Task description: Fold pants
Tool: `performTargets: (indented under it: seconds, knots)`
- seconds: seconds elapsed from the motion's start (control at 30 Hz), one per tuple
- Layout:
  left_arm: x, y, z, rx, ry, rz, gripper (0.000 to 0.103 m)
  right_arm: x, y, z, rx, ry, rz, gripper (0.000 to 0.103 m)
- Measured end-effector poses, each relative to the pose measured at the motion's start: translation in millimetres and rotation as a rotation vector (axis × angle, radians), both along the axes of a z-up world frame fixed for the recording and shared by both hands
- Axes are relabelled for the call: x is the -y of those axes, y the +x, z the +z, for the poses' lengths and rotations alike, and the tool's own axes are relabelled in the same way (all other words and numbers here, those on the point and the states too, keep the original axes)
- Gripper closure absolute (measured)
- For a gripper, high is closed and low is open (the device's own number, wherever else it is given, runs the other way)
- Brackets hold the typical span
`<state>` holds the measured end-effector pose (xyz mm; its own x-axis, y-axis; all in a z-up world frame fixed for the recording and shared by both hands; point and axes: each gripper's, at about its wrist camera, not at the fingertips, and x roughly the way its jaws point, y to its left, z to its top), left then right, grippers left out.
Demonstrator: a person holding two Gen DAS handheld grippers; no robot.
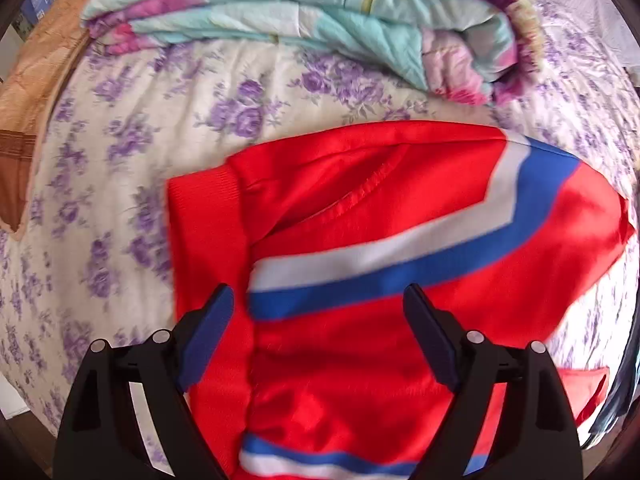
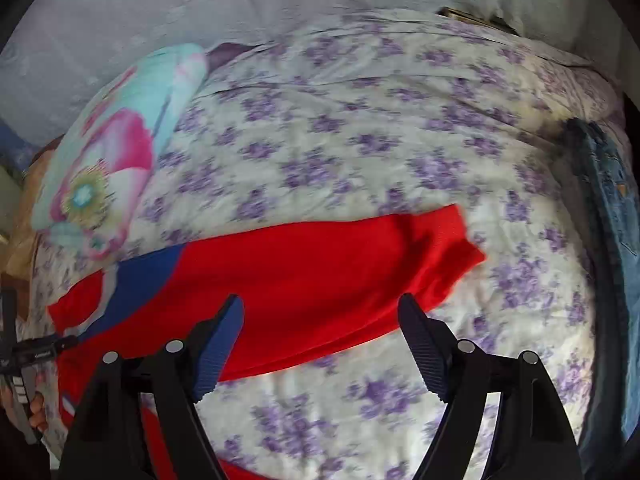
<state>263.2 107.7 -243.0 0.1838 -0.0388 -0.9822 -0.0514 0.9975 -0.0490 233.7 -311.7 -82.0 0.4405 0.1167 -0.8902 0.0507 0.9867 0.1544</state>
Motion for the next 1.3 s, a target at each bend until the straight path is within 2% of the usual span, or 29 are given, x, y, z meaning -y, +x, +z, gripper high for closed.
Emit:
performTargets:
  seconds: [0.07, 0.13, 0.17, 0.2, 0.23, 0.27, 0.3, 0.37, 0.43, 0.5, 0.63, 0.7, 0.77, 0.83, 0.9, 1.03, 1.1, 1.17, 1.23, 1.27, 1.3]
  knots:
    - [-7.6, -14.2, 13.6, 0.032, -0.008, 0.000, 0.019, -48.2, -6.0, -14.0, -0.025, 0.036, 0.104, 0.022]
    - [-17.5, -25.3, 25.0, 0.066, 0.006, 0.008, 0.019, -90.3, -3.5, -34.0, -0.047, 0.026, 0.174, 0.022]
    - [-22.8, -28.3, 29.0, 0.078, 0.014, 0.011, 0.026, -107.1, -2.5, -44.7, -0.057, 0.013, 0.196, 0.022]
    - [-25.9, -29.2, 33.1, 0.080, 0.021, 0.007, 0.044, -121.0, -2.2, -54.3, -0.063, 0.006, 0.214, 0.025]
    - [-25.8, -30.6, 40.6, 0.070, 0.022, -0.004, 0.054, -133.0, -0.9, -65.9, -0.078, 0.001, 0.238, 0.029]
    - [-30.5, -25.8, 38.1, 0.053, 0.021, -0.013, 0.074, -141.7, 1.4, -77.9, -0.111, 0.002, 0.261, 0.045]
    - [-36.7, -18.5, 43.3, 0.036, 0.021, -0.022, 0.083, -149.3, 1.0, -88.7, -0.150, 0.002, 0.273, 0.057]
    - [-49.7, -9.2, 47.6, 0.013, 0.017, -0.089, 0.083, -157.2, -2.2, -97.4, -0.154, -0.019, 0.281, 0.056]
    - [-59.4, 9.3, 37.4, -0.034, 0.031, -0.162, 0.083, -162.0, -3.2, -96.5, -0.149, -0.045, 0.299, 0.055]
    - [-62.9, 33.3, 22.1, -0.108, -0.025, -0.220, 0.082, -163.2, -1.5, -96.1, -0.162, -0.048, 0.301, 0.055]
    - [-58.5, 64.1, -1.5, -0.220, -0.052, -0.330, 0.082, -163.9, -1.1, -96.4, -0.172, -0.052, 0.292, 0.055]
    - [-60.2, 73.0, -3.1, -0.253, -0.083, -0.354, 0.082, -166.8, -3.0, -95.9, -0.169, -0.071, 0.292, 0.055]
    - [-61.7, 77.7, 6.2, -0.252, -0.077, -0.384, 0.081, -169.8, -2.1, -97.8, -0.168, -0.086, 0.295, 0.055]
    - [-57.7, 76.4, 28.2, -0.199, -0.067, -0.456, 0.083, -170.9, -1.7, -97.0, -0.174, -0.089, 0.293, 0.055]
    - [-52.2, 75.3, 39.2, -0.189, -0.071, -0.511, 0.082, -171.7, -0.8, -96.5, -0.181, -0.089, 0.290, 0.054]
    - [-30.3, 77.8, 28.9, -0.222, 0.040, -0.591, 0.080, -178.4, 4.0, -97.3, -0.189, -0.100, 0.293, 0.051]
    - [-23.4, 76.1, 27.6, -0.241, 0.049, -0.630, 0.065, -177.9, 3.3, -96.1, -0.193, -0.097, 0.298, 0.051]
    - [-17.8, 69.2, 32.0, -0.241, 0.061, -0.682, 0.060, -177.7, 5.1, -95.7, -0.199, -0.087, 0.297, 0.052]
    - [-13.3, 58.8, 37.3, -0.235, 0.104, -0.723, 0.048, -176.0, 5.2, -95.3, -0.205, -0.076, 0.293, 0.052]
    - [-12.2, 55.3, 42.6, -0.208, 0.135, -0.741, 0.034, -175.0, 5.7, -94.9, -0.208, -0.073, 0.290, 0.052]
    - [-13.5, 55.1, 49.8, -0.172, 0.165, -0.748, 0.031, -174.4, 6.2, -94.7, -0.210, -0.072, 0.288, 0.052]
